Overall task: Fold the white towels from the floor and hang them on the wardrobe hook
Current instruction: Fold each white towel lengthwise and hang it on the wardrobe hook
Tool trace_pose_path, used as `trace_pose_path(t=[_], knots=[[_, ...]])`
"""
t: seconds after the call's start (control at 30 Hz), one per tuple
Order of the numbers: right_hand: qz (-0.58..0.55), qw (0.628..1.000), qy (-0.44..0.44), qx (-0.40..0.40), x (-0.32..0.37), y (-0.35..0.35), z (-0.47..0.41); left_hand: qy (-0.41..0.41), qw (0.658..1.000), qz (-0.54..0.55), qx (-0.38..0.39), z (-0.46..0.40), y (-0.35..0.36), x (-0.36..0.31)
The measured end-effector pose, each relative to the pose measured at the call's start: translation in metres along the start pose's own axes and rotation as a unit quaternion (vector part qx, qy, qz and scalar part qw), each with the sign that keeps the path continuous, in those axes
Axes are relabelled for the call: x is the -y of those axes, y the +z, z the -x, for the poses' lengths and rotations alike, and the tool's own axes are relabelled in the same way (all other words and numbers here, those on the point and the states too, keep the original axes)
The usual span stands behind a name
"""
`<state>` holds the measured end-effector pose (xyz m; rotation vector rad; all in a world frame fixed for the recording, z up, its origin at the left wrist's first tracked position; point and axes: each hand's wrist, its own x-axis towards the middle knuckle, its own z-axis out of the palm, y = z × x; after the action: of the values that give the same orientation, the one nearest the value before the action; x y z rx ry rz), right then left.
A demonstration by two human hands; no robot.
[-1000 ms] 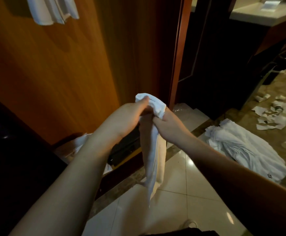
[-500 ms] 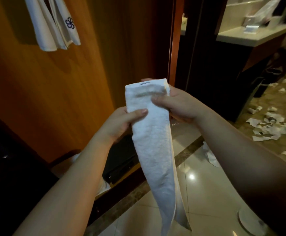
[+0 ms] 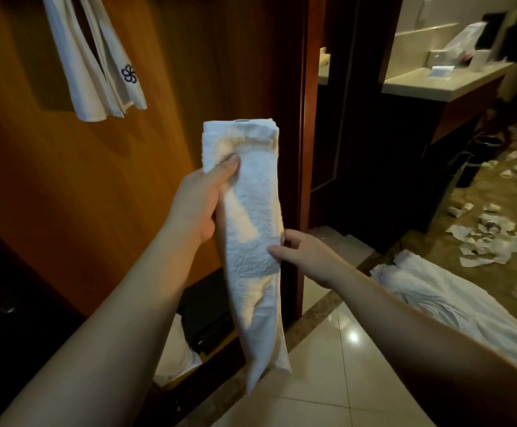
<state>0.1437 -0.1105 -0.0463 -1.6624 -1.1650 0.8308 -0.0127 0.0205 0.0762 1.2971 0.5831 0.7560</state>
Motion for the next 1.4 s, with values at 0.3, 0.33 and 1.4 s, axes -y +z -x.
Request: trace_pose_path(t=[0.3,0.33,1.4], knots=[[0.120,0.985,-0.080,-0.094,0.020,0.014,-0.004,-0.046,0.998,0.014,-0.039,-0.012,0.005,-0.020],[0.132,0.984,-0.082,-0.093,0.021,0.013,-0.004,-0.049,0.998,0.012,-0.038,-0.013,0.004,-0.021],[-0.015,0.972,-0.146,-0.185,0.051,0.012,0.027,-0.021,0.999,0.031,-0.024,-0.013,0.006,-0.035]])
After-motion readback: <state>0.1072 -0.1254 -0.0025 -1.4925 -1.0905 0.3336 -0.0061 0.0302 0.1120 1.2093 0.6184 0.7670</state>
